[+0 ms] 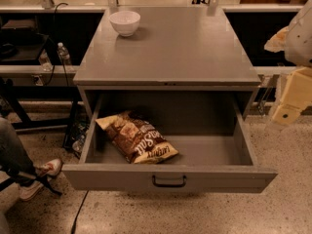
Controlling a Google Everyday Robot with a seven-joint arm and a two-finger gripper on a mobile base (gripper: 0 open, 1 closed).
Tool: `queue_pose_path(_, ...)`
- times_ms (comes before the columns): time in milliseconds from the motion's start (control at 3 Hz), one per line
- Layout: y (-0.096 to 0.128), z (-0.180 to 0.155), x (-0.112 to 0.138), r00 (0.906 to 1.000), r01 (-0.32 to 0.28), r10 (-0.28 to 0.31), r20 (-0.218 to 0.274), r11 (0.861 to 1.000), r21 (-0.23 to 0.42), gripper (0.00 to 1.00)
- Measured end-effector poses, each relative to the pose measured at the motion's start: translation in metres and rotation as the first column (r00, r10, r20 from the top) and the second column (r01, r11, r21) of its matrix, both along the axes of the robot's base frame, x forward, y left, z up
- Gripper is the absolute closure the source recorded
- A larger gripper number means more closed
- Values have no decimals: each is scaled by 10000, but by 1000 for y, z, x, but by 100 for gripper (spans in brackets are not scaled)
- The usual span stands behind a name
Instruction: Pick brown chip bag from top drawer and place on counter
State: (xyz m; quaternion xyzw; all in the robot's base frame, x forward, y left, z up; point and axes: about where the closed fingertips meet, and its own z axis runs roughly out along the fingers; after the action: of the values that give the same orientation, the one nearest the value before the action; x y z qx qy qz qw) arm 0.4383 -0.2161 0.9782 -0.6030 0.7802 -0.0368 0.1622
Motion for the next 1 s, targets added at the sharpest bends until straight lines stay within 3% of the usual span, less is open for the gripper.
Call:
queue_pose_path(333, 2, -1, 1, 9999, 92, -91, 44, 9999, -101, 0)
queue_pose_path(667, 17, -40, 3, 9966, 689, -659, -503, 9958, 600, 0)
queue_pose_path(1000, 38, -97, 7, 9749, 2057, -1850, -1240, 9614, 1828, 0)
